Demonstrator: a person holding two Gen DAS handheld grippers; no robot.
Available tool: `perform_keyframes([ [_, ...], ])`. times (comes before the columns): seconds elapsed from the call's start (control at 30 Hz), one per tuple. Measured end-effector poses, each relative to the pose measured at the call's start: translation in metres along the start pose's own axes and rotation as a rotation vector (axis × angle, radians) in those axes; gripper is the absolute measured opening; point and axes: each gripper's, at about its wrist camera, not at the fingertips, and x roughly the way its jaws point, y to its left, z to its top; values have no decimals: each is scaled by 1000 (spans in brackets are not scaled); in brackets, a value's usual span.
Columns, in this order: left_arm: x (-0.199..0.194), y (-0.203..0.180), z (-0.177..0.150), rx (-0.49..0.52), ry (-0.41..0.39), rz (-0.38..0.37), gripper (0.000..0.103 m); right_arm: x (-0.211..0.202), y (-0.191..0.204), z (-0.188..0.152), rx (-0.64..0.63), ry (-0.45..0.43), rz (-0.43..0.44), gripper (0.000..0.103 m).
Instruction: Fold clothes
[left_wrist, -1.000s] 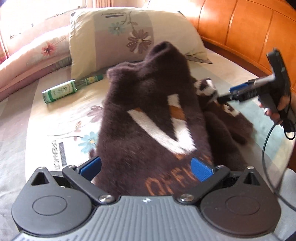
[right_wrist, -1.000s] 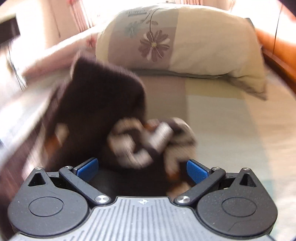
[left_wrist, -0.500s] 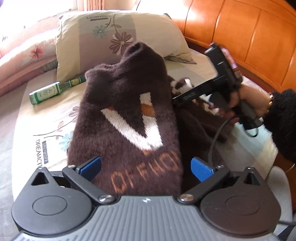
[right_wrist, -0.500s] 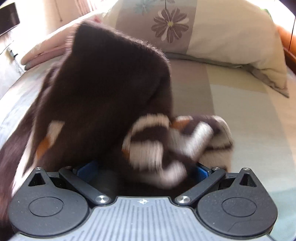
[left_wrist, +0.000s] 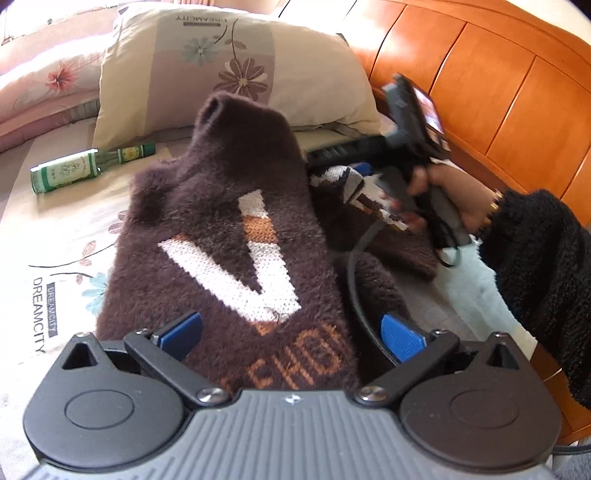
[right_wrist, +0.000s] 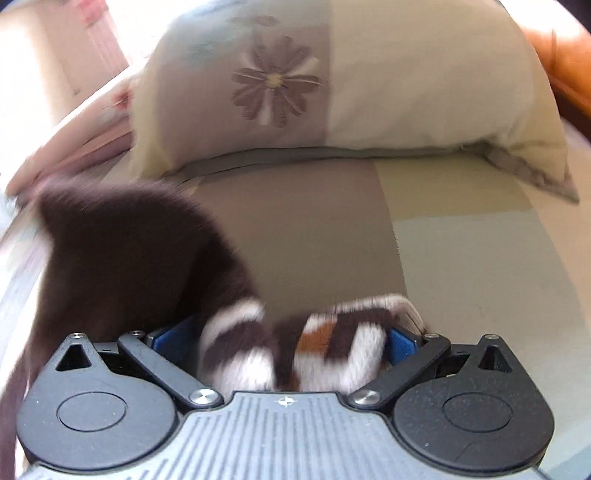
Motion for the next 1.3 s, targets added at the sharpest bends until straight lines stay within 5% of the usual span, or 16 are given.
perform_keyframes([
  [0.13,-14,-6,-8,28,-8,-8,102,-30,3,-35,-163,44,38,103],
  [0.27,-19,-25,-18,53,16,-100,102,-28,5,-71,-295,131,4,103],
  [0.43,-29,-53,-27,129,51,-175,102,-22,5,-82,-343,106,-47,103],
  [0.6,-45,-62,-40,198,54,-91,102,-39,6,-103,-359,66,-121,103],
  [0.9,-46,-37,-59,78,45,53,102,-72,6,-139,-380,-2,-250,95],
  [1.03,-48,-27,-64,35,39,77,102,-94,-7,-146,-188,-3,-165,89],
  [1.3,-39,-22,-73,-10,54,78,102,-123,-54,-190,364,-21,196,91],
])
